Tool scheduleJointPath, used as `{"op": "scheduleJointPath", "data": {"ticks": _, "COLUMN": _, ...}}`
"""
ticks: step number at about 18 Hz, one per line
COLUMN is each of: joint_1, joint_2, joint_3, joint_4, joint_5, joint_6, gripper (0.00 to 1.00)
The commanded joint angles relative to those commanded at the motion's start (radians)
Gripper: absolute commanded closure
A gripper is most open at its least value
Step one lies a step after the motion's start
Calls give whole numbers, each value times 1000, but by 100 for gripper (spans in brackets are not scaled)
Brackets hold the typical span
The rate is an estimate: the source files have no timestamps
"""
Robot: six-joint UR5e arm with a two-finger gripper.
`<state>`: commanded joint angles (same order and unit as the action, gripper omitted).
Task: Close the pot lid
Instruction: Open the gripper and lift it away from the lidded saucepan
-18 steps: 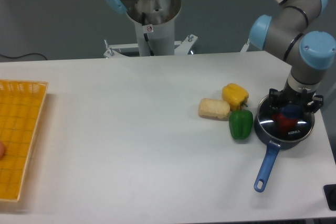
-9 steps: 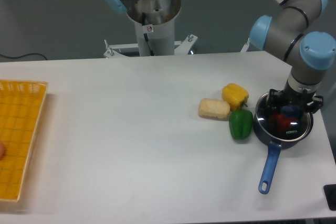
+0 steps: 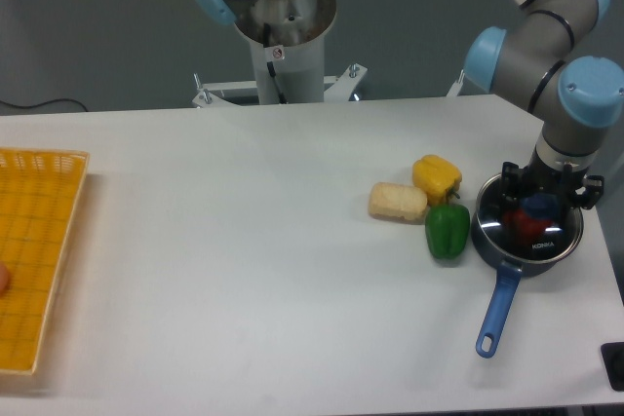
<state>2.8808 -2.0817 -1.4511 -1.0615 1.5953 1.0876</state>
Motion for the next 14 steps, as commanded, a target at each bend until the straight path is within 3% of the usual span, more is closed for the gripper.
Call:
{"op": "scheduleJointPath", "data": {"ticks": 4, "joint_1": -5, "joint_2": 43, "joint_3": -21, "joint_4": -8, "joint_5": -9, "joint_6": 0, "gripper": 0}}
{"op": "scheduleJointPath", "data": {"ticks": 9, "joint_1": -17, "joint_2": 147, "joint_3": -118, "joint_4": -8, "joint_5": -72, "joint_6": -3, "gripper": 0}}
{"op": "scheduleJointPath", "data": {"ticks": 14, "joint_1": -92, "joint_2": 228, "joint_3": -140, "joint_4": -41, "joint_5": -64, "joint_6": -3, "gripper": 0}}
